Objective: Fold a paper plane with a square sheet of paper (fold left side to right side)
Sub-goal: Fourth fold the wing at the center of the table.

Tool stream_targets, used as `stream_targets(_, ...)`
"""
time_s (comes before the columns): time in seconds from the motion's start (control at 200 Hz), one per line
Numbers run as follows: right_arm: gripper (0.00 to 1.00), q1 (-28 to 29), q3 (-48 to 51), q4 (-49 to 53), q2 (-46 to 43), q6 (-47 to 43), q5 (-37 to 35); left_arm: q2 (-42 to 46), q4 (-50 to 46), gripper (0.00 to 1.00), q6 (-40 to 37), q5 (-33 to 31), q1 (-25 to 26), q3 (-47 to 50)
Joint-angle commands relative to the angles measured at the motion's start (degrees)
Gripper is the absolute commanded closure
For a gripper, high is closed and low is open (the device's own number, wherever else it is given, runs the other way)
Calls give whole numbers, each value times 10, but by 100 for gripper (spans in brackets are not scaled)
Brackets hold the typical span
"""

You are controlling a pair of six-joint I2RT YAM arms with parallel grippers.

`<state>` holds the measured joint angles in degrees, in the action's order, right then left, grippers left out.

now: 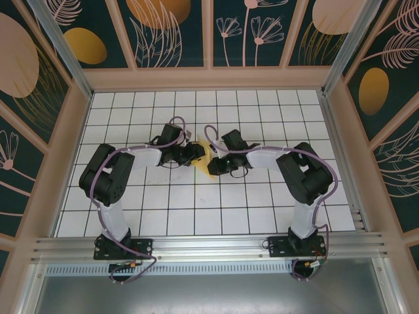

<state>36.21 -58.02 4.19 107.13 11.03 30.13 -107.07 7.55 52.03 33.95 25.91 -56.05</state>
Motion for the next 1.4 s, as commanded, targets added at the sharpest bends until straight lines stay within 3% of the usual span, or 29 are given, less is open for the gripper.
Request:
stream_targets(0.0,85,-4,-11,-10,12,0,20,-10,15,58,6,6,4,-14)
stream_targets(0.45,85,-10,-13,-14,17,7,33,-38,0,55,3,-10,6,-28)
stream_targets(1.046,61,-35,-15,6,-28,5,33,-60,-13,55,3,-33,6,-27)
stream_targets(1.391,59,-95,-23,-54,-27,79,91,-56,-14,55,2,-36,5,-23)
